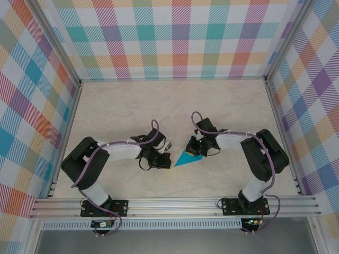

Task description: Fold a paper plane with a square sheet of paper (pick it up from the middle)

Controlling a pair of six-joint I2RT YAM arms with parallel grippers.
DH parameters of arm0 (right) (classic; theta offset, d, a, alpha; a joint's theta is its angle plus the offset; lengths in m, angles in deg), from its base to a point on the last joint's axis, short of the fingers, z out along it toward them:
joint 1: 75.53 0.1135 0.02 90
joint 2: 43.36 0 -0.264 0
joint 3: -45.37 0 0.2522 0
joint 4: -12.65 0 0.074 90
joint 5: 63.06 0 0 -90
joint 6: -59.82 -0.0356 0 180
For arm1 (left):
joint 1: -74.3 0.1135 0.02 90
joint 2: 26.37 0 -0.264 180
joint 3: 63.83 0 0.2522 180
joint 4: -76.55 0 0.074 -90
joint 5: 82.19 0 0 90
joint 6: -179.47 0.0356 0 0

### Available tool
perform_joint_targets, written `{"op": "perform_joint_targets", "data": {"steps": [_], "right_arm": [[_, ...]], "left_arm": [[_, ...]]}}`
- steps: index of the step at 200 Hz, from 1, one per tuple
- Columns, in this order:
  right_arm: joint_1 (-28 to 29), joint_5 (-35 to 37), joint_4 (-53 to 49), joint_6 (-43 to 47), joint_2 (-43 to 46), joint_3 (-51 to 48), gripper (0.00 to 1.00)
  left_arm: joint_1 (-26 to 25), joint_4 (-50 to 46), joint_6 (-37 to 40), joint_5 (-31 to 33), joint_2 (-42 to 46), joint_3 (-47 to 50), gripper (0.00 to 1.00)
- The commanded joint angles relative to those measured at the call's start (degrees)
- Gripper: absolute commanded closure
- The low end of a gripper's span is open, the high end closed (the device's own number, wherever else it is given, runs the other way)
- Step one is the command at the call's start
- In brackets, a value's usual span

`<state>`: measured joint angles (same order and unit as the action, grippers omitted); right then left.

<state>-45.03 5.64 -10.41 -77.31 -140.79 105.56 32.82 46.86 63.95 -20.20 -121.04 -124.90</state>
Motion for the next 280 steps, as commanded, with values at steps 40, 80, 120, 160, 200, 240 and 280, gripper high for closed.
{"op": "perform_joint_targets", "data": {"steps": [40,80,120,160,200,240,280], "right_arm": [[-0.22,10.24,-9.18,-7.81,11.65,1.84,0.62],[-1.36,16.26,-11.91,-16.64,17.19,-2.5,0.47],[-1.59,16.34,-11.75,-18.32,15.52,-2.57,0.43],[-1.57,12.26,-4.95,-15.95,12.03,-2.38,0.52],[-1.5,9.13,-0.73,-13.97,8.05,-1.07,0.59],[-1.33,5.19,4.65,-13.09,6.04,-1.73,0.64],[-0.81,3.93,8.47,-12.97,6.6,-3.58,0.67]], "left_arm": [[0.69,-0.64,-4.13,15.92,3.56,-9.74,0.6],[1.2,3.15,-5.76,17.16,2.41,-11.41,0.37],[2.67,3.35,-7.25,18.12,2.3,-11.8,0.22],[5.19,6.33,-9.59,16.62,3.73,-9.94,0.02],[7.14,7.86,-10.86,13.21,3.01,-9.23,0.0],[8.08,8.06,-11.06,11.94,2.83,-8.74,0.0],[9.01,8.27,-11.78,10.41,2.74,-8.11,0.0]]}}
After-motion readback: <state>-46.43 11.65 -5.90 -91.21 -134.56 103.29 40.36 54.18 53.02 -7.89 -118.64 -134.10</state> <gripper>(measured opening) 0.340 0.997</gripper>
